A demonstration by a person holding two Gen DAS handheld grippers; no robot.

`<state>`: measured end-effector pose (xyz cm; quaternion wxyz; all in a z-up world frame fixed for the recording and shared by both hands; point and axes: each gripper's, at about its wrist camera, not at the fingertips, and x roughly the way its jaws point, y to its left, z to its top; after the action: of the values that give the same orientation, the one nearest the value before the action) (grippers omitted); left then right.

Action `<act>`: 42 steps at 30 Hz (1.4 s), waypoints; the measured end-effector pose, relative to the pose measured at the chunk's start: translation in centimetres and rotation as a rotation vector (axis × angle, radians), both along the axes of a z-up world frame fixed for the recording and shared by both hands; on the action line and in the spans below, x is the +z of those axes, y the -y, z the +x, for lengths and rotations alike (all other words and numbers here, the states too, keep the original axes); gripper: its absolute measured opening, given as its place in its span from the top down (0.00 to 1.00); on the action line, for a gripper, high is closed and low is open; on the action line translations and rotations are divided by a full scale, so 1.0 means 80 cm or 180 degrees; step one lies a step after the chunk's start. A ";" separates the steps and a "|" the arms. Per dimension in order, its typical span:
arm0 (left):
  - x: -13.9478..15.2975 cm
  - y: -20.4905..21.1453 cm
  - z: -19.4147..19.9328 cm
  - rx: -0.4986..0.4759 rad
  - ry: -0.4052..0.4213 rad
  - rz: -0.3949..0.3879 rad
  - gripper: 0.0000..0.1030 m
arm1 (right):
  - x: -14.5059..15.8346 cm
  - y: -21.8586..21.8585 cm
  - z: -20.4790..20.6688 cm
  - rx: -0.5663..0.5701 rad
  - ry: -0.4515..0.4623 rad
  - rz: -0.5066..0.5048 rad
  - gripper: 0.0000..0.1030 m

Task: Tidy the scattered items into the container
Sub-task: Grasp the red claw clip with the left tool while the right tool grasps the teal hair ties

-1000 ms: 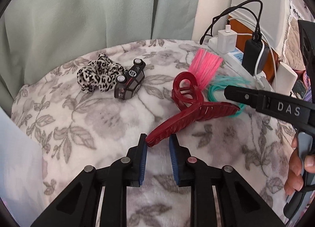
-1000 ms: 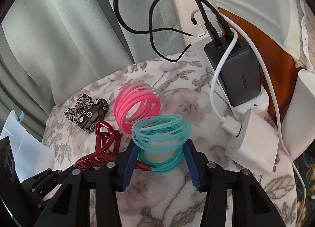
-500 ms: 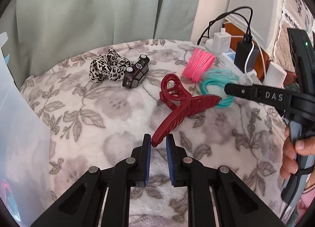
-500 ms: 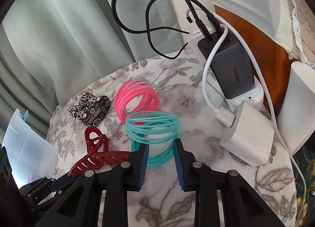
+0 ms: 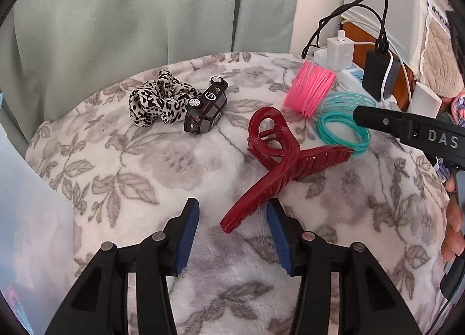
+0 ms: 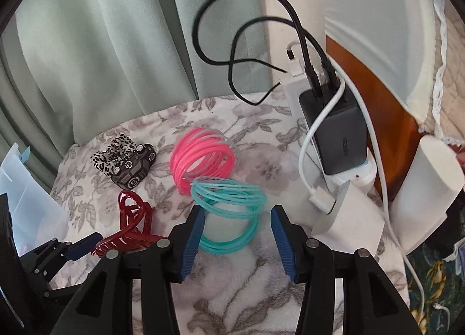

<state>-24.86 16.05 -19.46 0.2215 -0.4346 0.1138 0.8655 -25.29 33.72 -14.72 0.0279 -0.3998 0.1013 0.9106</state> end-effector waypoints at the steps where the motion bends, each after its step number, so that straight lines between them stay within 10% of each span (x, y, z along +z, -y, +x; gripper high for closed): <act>1: 0.000 0.000 0.000 0.0002 0.0015 0.0018 0.52 | 0.004 0.004 0.000 0.0039 -0.0035 0.0082 0.50; 15: -0.004 -0.002 -0.002 0.0015 0.0028 0.0113 0.67 | -0.015 0.045 -0.027 0.0598 0.0103 0.0992 0.47; 26: 0.001 0.000 0.002 -0.0008 0.0033 0.0238 0.90 | -0.008 0.031 -0.028 0.0508 0.0055 0.0767 0.68; 42: 0.057 0.031 0.036 0.0217 -0.0039 0.0553 0.92 | 0.026 -0.004 0.036 0.0194 -0.0020 -0.0262 0.89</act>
<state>-21.96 13.56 -14.93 0.2281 -0.4120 0.0248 0.8818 -22.42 34.01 -12.61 -0.0168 -0.4006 0.1265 0.9073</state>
